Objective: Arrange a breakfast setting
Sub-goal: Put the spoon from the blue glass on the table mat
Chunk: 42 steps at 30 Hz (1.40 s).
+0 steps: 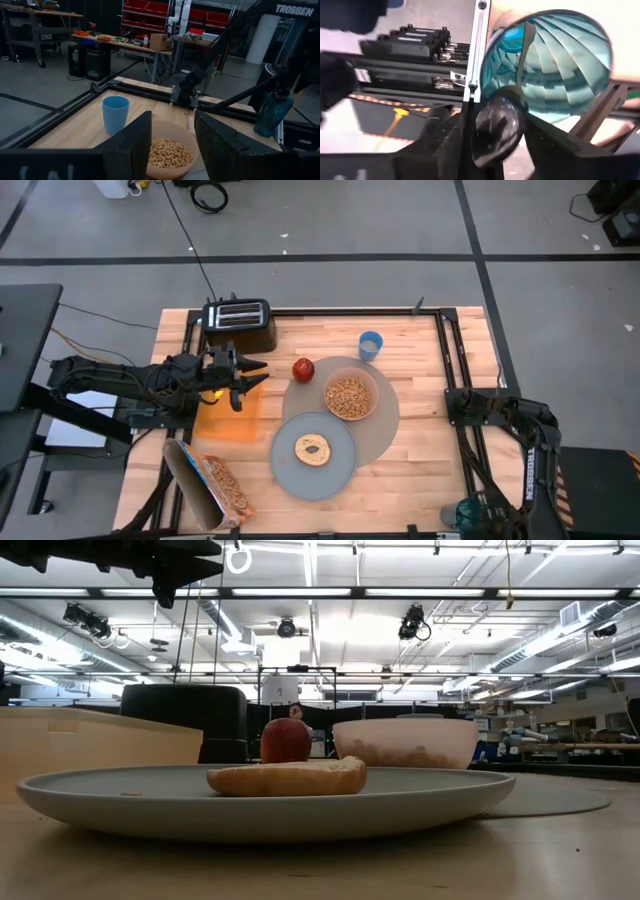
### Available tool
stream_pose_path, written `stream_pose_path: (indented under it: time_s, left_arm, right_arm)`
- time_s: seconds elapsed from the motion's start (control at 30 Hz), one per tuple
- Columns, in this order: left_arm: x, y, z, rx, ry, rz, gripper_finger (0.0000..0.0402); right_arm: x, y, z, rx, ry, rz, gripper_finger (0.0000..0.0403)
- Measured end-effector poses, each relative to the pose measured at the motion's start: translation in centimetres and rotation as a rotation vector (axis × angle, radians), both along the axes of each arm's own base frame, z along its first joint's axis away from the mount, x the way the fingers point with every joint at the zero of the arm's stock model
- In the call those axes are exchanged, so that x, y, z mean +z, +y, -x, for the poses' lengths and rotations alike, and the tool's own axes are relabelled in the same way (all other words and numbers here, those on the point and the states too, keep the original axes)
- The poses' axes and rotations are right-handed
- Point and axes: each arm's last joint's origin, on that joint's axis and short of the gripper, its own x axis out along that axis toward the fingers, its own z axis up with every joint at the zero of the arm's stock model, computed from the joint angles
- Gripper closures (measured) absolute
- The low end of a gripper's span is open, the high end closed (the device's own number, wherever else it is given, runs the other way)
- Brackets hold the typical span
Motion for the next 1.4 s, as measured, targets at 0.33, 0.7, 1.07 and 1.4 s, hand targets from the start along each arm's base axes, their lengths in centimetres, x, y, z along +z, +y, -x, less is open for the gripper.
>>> stream_pose_path:
  time_s: [0.33, 0.7, 1.07, 1.4]
  left_arm:
    - [-0.5, 0.0, 0.0, 0.0, 0.056, -0.003, 0.0246]
    - [-0.7, 0.0, 0.0, -0.008, 0.078, -0.005, 0.0246]
    - [-0.9, -0.3, 0.0, -0.092, 0.087, 0.021, 0.0246]
    - [-0.9, -1.0, 0.0, -0.157, 0.085, 0.027, 0.0246]
  right_arm:
    - [1.1, -1.5, -0.6, -0.245, 0.078, 0.018, 0.0101]
    - [-0.2, -2.0, -2.4, -0.355, 0.231, 0.024, 0.0072]
    - [-0.2, -2.1, -2.9, -0.437, 0.26, 0.028, 0.0075]
    - [-2.2, -1.8, -3.1, -0.477, 0.349, 0.024, 0.0075]
